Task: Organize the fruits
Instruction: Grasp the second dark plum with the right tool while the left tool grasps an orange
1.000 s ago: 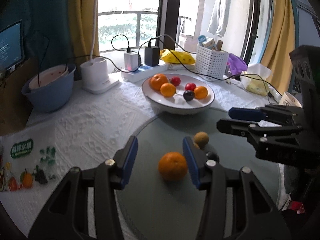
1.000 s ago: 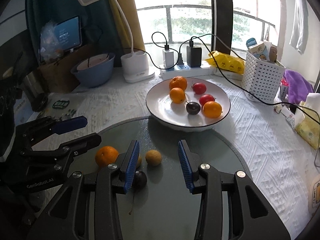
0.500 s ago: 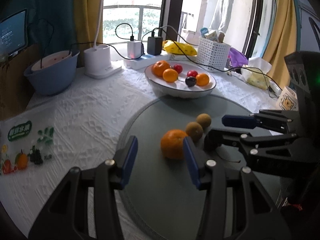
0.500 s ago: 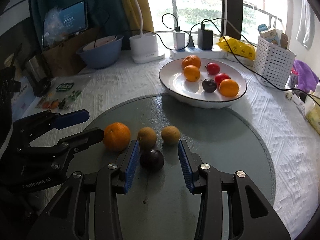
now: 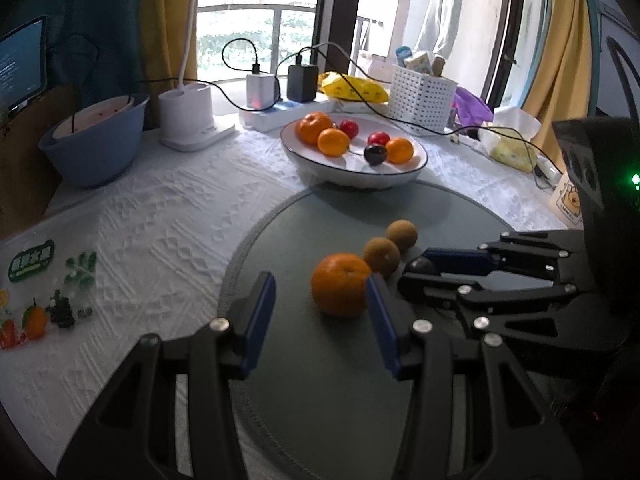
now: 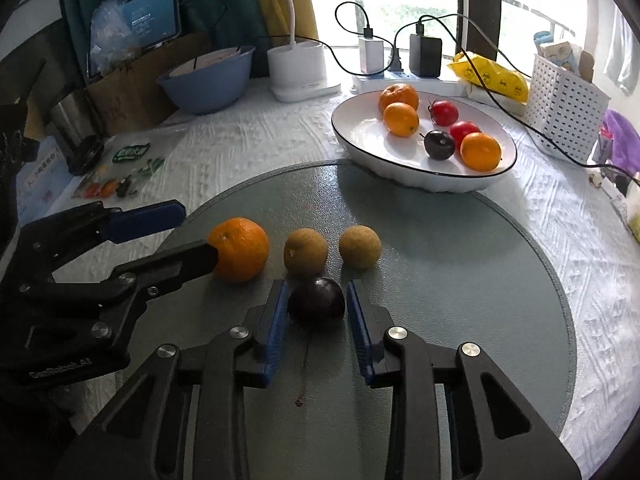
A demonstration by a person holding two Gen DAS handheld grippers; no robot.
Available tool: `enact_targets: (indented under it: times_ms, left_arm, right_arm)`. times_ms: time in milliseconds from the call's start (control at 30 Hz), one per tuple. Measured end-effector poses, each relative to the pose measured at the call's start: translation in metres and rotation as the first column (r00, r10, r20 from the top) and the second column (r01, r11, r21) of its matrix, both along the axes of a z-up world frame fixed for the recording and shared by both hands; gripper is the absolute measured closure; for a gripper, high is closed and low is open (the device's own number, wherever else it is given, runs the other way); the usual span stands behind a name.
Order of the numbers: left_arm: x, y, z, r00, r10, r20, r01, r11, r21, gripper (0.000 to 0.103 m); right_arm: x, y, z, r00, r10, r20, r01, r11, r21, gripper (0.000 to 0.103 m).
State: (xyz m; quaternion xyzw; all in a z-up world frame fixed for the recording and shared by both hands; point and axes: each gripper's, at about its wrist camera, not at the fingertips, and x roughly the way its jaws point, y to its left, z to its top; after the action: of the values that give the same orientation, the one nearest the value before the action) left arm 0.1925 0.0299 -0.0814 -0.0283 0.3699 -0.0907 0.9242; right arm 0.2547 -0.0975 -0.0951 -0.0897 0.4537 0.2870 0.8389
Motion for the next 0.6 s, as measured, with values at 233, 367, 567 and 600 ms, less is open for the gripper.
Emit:
enact_targets:
  times_ms: [233,367,567,600]
  left_arm:
    - [0.008,-0.009,-0.004,1.000,-0.008,-0.027,0.008,1.000,0.014,0.054]
    - [0.013,-0.013,-0.005,0.999,-0.015,-0.035,0.015,1.000,0.006,0.054]
    - [0.021,-0.024,-0.009,0.998,-0.023,-0.064,0.023,1.000,0.008,0.054]
    - [0.023,-0.026,-0.010,0.997,-0.021,-0.073,0.022,1.000,0.018,0.054]
  right_arm:
    - [0.000,-0.004,0.002,1.000,0.003,0.007,-0.004,1.000,0.017,0.072]
    - [0.001,-0.011,0.005,1.000,-0.002,0.015,0.001,1.000,0.030,0.072]
    - [0.005,-0.024,0.010,0.999,-0.024,0.025,0.023,0.998,0.050,0.072]
    - [0.005,-0.026,0.010,0.999,-0.028,0.026,0.027,0.998,0.052,0.072]
